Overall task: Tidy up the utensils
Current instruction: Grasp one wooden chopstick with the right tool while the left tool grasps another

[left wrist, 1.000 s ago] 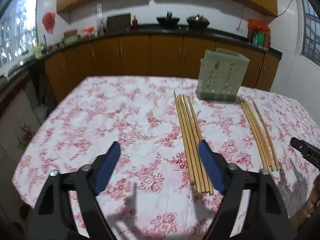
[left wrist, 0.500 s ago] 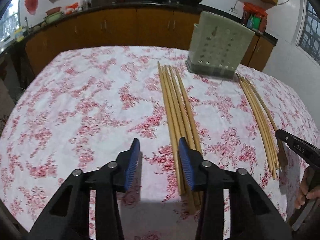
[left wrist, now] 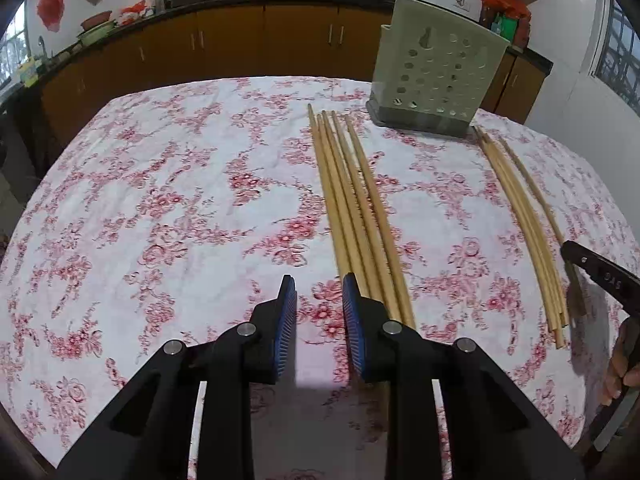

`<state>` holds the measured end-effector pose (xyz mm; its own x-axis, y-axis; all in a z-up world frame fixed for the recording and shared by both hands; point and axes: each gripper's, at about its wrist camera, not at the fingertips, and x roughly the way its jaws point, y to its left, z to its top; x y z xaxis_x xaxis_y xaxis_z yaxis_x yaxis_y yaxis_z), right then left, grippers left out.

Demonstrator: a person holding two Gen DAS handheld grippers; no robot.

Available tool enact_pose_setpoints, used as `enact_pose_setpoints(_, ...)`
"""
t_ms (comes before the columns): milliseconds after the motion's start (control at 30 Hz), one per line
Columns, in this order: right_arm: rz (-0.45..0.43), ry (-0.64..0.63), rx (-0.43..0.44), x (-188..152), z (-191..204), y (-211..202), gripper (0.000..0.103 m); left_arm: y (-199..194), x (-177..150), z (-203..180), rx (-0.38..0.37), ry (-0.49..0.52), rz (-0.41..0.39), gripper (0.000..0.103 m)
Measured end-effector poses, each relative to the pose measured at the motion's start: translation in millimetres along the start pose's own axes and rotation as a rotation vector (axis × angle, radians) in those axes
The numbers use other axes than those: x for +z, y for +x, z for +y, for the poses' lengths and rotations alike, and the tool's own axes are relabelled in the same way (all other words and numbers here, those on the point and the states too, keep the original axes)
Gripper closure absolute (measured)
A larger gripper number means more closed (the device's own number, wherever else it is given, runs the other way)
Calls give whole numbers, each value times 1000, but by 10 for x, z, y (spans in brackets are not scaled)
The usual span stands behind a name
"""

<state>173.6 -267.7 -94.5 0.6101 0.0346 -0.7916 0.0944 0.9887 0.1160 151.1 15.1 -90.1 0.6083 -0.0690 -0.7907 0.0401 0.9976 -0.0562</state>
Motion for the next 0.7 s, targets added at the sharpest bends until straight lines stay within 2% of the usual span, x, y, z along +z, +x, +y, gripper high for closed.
enact_pose_setpoints(133,2,-10,0,-7,12,-15,94,21,-9,16,-17,-12,21,79)
enact_pose_setpoints(333,-2,-10,5,-30,3,-26,94,-75,9,-3,-53,-20,-17,79)
enact_pose_setpoints(567,-4,-11,9,-42,-6,-33,93,-8,-2,-74,-31,13,20,79)
enact_pose_setpoints(667,-2,-16,16,-52,-1,-41,93,19,5,-54,-34,4,36,81)
enact_pose_setpoints(700,-2,-18,18,-60,3,-46,93,36,6,-42,-25,-1,42,88)
